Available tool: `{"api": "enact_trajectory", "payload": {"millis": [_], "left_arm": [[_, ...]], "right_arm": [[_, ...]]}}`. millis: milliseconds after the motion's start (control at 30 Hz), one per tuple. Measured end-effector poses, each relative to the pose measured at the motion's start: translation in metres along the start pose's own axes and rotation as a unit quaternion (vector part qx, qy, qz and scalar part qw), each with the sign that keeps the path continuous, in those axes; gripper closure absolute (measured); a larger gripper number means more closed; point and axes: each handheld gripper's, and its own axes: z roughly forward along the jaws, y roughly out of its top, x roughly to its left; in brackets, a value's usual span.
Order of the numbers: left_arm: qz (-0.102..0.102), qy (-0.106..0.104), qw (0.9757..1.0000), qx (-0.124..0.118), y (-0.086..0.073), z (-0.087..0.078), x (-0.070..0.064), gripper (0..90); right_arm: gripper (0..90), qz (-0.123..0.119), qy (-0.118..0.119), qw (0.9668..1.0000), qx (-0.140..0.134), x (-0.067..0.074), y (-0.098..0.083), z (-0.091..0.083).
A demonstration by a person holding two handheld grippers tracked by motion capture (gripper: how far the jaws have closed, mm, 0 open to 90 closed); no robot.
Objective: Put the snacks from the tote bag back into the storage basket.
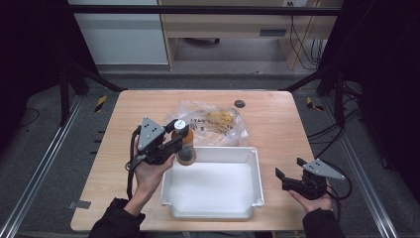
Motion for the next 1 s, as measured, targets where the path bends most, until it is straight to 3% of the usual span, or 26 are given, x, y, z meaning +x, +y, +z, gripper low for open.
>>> {"api": "enact_trajectory", "payload": {"millis": [733,1000], "left_arm": [[0.003,-0.006,0.9992,0.039,-0.036,-0.001,-0.009,59.1],[0.006,-0.012,0.9978,0.065,-0.054,0.001,-0.013,59.1]], "right_arm": [[13.3,-0.001,0.001,1.0000,0.001,0.001,0.000,0.000],[13.4,-0.003,0.002,1.0000,0.003,0.001,-0.001,0.000]]}}
